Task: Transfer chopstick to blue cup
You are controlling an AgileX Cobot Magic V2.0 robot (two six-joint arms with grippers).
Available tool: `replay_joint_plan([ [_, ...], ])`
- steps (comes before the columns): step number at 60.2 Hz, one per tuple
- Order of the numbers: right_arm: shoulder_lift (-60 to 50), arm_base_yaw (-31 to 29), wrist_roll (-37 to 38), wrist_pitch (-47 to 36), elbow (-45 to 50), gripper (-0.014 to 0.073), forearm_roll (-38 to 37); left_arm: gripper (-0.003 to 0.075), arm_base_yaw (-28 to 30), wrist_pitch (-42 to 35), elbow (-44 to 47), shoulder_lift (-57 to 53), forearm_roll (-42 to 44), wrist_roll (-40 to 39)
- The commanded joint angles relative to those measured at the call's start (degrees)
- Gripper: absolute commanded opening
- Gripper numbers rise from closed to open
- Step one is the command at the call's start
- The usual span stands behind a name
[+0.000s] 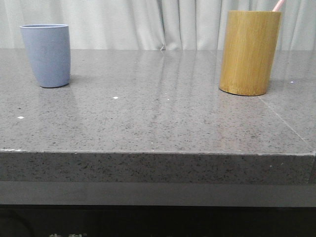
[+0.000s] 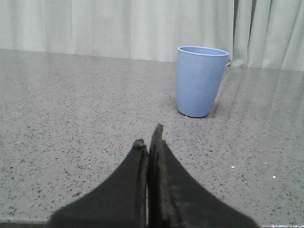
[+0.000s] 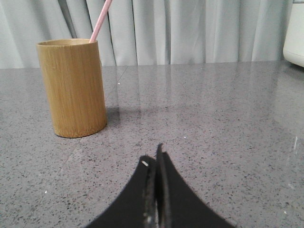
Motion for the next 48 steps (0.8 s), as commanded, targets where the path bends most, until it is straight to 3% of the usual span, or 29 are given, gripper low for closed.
replay_joint_plan([
  [1, -1.29, -0.31, -0.21, -5.09, -0.26, -0.0069, -0.09, -0.0019, 0.12, -4.89, 0.50, -1.38, -0.09, -0.59],
  [39, -1.29, -0.31, -0.21, -5.59, -0.26, -0.0069, -0.09, -0.0019, 0.12, -5.24, 0.50, -1.38, 0.94, -0.03],
  [48, -1.29, -0.31, -0.21, -5.89, -0.64, -0.0069, -0.09, -0.0019, 0.12, -8.33, 0.20, -1.38, 0.94, -0.03],
])
